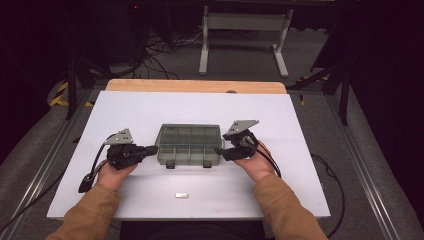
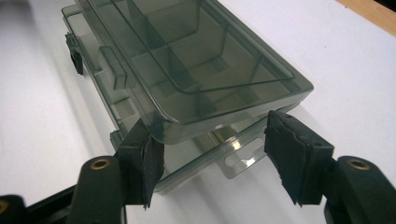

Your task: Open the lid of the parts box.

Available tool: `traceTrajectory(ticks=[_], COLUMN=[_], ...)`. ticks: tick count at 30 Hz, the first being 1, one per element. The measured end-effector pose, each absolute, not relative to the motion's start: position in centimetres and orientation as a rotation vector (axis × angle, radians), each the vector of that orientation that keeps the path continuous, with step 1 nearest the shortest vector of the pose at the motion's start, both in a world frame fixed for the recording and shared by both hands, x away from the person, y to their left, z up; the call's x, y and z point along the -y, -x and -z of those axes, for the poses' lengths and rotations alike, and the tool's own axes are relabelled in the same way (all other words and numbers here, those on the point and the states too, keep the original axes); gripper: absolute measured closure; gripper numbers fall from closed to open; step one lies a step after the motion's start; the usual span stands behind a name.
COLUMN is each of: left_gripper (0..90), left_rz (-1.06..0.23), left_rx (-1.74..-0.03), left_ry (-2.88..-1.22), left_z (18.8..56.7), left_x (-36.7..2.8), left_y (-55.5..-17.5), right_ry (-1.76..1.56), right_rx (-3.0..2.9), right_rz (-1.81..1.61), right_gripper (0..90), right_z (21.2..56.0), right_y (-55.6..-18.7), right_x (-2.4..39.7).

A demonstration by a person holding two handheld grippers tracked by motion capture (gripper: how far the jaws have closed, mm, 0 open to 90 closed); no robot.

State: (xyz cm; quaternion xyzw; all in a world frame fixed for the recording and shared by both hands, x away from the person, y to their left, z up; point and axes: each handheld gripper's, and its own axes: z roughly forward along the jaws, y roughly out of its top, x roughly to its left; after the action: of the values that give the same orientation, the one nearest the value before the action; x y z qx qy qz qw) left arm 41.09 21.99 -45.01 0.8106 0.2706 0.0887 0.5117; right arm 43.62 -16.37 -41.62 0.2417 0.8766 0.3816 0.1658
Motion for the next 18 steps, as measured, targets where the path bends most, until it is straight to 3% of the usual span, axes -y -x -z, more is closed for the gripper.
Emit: traceTrajectory(ticks=[6,7,18], left_gripper=[78.5,72.6,50.3], left_rz=[-0.203,-0.186,-0.221], left_rx=[-0.651,-0.649,-0.624], left_ry=[-1.953,-1.952,-1.926], left_z=[44.9,44.9,44.6], left_x=[-22.4,-22.6,-23.5], left_y=[-40.9,-40.9,-39.6], right_ry=[-0.687,-0.680,-0.674], right_rx=[-2.499,-2.497,-2.466], right_rz=[-1.134,-1.149,-1.184], right_gripper=[39.0,39.7,43.0], right_z=[40.9,40.5,38.7], right_y=[-44.1,-44.2,-45.3], right_x=[16.5,16.6,16.5])
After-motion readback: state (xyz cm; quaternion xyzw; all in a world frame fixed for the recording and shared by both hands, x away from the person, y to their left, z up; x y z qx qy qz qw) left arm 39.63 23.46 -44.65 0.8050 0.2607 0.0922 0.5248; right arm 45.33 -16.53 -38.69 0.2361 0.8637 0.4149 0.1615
